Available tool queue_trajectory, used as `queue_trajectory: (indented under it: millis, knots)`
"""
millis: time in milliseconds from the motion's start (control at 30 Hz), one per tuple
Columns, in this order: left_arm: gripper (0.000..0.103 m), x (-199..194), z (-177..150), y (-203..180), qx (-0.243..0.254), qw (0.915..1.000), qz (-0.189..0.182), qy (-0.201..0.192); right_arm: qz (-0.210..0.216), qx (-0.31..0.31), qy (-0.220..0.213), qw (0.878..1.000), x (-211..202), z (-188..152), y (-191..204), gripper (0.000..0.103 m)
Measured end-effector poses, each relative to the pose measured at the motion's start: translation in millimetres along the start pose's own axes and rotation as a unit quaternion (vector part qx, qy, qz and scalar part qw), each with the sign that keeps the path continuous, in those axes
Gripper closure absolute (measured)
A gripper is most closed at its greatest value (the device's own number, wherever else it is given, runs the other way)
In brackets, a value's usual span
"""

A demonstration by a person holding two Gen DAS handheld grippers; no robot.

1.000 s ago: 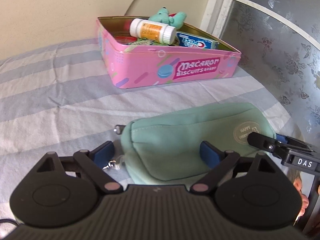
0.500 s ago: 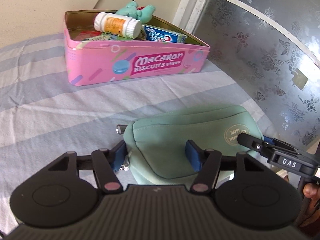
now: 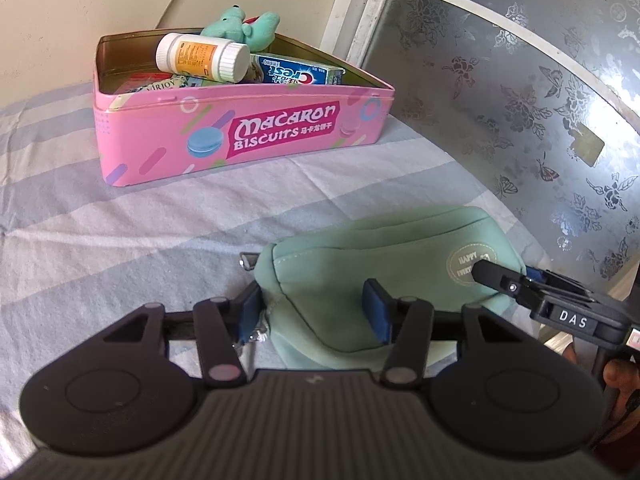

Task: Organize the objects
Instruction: 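Lift the pouch with the left gripper and carry it to the tin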

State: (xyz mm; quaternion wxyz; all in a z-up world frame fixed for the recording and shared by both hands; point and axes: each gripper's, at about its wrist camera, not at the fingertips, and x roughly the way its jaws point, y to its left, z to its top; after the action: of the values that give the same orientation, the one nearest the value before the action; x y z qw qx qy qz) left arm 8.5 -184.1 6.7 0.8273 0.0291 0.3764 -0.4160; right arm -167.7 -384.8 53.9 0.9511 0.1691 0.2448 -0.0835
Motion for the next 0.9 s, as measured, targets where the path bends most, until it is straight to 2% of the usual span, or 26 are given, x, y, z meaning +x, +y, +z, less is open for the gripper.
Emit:
queue_trajectory:
  millis: [200, 400, 633, 900]
  knots:
    - [0.054, -10, 0, 0, -0.002, 0.9999, 0.005, -0.011, 0.009, 0.0, -0.022, 1.0, -4, 0, 1, 0.052]
    - [0.055, -41, 24, -4, 0.014, 0.9971, 0.013, -0.073, 0.039, -0.006, -0.082, 0.996, -13, 24, 10, 0.053]
    - [0.055, -61, 85, -3, 0.024, 0.9903, 0.042, -0.131, 0.074, -0.024, -0.123, 0.989, 9, 91, 30, 0.053]
    - [0.055, -39, 178, 25, -0.007, 0.9882, 0.084, -0.128, 0.103, -0.041, -0.106, 0.988, 92, 184, 45, 0.053]
